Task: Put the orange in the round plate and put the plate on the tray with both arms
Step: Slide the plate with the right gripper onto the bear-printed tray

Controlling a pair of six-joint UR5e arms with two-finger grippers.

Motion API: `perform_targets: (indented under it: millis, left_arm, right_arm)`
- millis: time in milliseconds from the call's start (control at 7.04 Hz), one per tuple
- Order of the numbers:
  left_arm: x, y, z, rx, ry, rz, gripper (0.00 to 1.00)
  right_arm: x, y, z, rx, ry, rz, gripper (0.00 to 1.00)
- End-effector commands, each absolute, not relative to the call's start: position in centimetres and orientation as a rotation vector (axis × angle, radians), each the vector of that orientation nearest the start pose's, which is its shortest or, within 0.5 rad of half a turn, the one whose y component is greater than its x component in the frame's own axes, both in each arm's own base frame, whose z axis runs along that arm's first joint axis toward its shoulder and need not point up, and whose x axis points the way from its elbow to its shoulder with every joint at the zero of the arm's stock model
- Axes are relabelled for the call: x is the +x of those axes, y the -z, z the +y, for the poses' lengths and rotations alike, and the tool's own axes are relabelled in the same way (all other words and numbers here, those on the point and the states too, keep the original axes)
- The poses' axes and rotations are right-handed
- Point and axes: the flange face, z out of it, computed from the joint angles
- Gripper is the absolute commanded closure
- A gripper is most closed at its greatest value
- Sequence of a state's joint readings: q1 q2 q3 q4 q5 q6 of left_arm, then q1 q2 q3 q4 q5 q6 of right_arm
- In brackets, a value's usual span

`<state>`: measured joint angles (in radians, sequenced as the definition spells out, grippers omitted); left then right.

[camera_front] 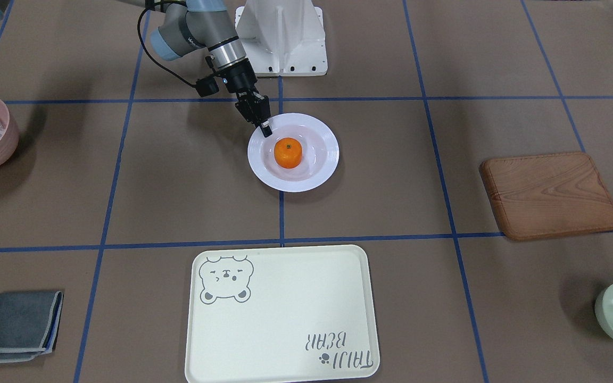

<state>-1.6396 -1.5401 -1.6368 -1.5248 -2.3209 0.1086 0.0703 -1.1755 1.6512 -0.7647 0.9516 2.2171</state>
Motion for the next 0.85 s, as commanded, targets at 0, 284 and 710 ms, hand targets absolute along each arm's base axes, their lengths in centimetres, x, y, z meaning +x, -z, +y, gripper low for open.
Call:
perform_targets:
  millis: [0,284,710]
  left_arm:
    - [-9.8,-64.7,-47.2,0.057,-0.033,0.748,0.01]
    - [-9.8,-64.7,-47.2,0.057,-0.033,0.748,0.01]
    - [-9.3,-65.0,-45.7,0.032,-0.006,0.813,0.01]
  right_arm:
    - [-58.9,-29.4,-25.4,0.127,-1.089,-1.475,1.00]
    - [-57.5,-28.5,-26.7,0.136,-1.139,-1.562,1.00]
    - [-53.9,-27.1,-31.0,0.147,-1.210,-1.692,1.00]
